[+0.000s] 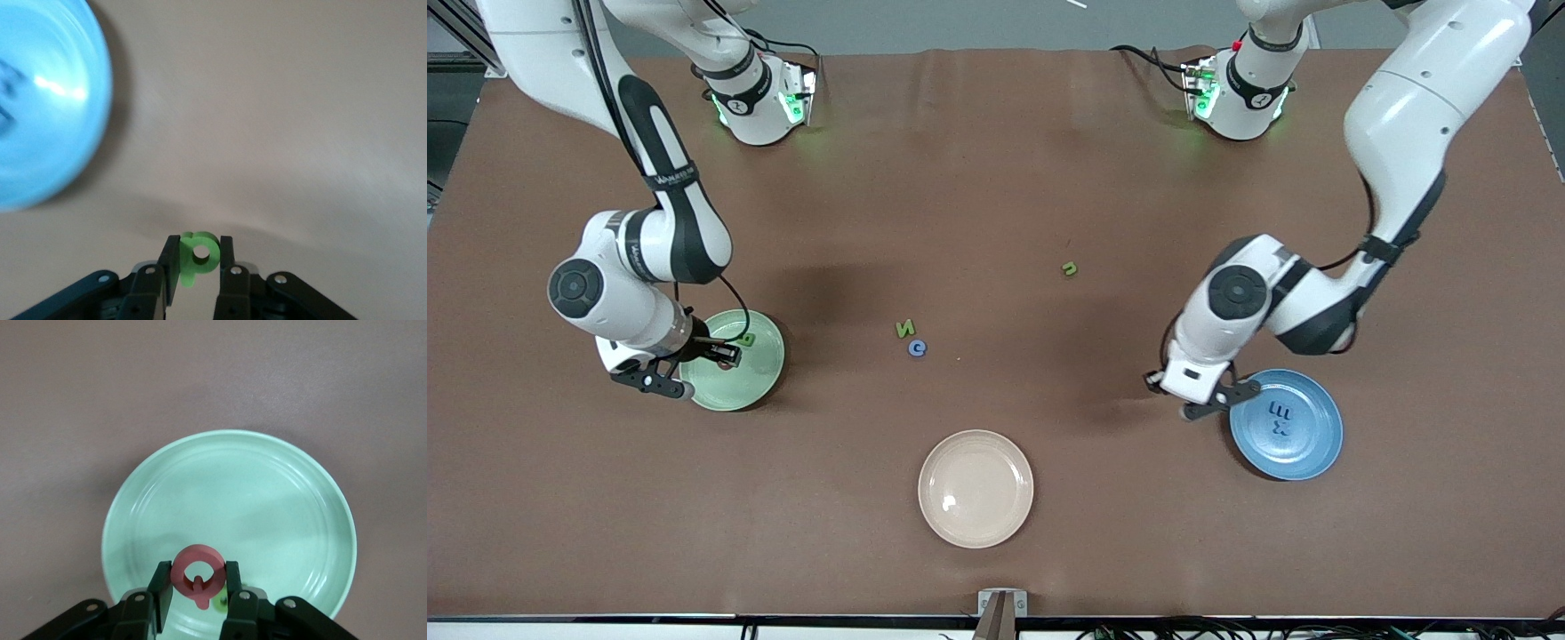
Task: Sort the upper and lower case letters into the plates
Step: 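Place the p on the blue plate while the right places Q on green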
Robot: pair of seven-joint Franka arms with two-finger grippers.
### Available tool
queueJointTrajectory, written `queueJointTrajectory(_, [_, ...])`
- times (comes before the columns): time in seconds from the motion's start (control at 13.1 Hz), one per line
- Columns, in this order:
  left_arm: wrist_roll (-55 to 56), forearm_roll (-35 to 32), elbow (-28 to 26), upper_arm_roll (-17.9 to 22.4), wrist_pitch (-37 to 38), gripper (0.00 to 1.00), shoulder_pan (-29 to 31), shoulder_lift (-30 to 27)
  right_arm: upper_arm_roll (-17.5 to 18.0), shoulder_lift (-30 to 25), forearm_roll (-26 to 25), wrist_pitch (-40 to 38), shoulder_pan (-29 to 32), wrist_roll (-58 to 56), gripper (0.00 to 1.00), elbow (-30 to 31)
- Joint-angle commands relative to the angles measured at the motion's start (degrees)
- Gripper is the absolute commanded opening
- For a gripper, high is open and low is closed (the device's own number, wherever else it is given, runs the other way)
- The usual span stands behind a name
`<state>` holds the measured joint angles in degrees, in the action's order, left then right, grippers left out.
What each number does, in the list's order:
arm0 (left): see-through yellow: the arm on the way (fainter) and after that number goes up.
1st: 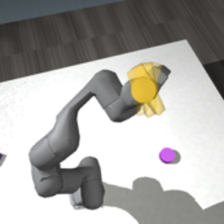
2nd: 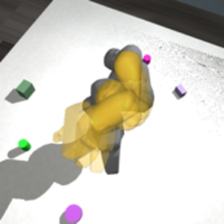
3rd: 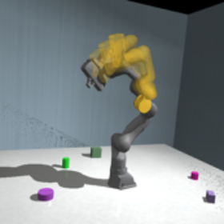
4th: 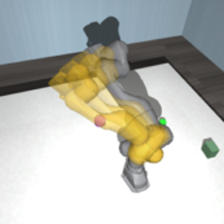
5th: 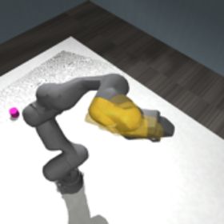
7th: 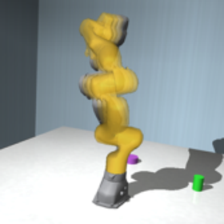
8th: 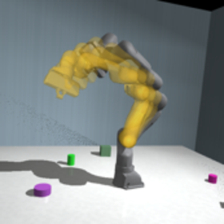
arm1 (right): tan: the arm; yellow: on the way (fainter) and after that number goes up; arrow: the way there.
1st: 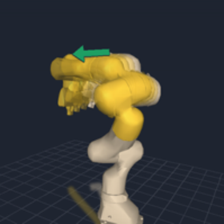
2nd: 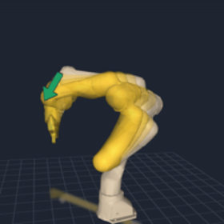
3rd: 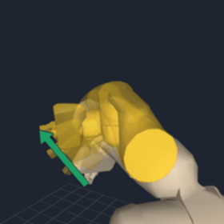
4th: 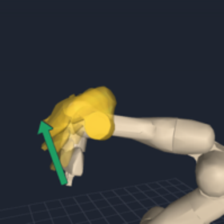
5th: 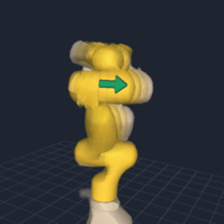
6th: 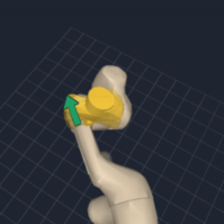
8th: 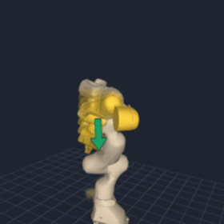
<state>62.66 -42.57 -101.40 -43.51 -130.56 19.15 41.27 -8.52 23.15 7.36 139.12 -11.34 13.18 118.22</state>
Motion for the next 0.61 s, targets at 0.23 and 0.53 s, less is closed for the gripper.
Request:
queueJointTrajectory(0.23, [-14.7, -0.6, -0.3, -3.0, 4.9, 0.02, 11.1, -1.0, 1.0, 5.0, 0.5, 3.0, -1.1, 0.6, 0.01, -1.4])
queueJointTrajectory(0.53, [-23.7, -0.7, -0.4, -2.8, 4.8, 0.62, 16.6, 0.2, 1.2, 6.0, 0.7, 4.0, -2.0, 0.9, 0.07, -1.4])
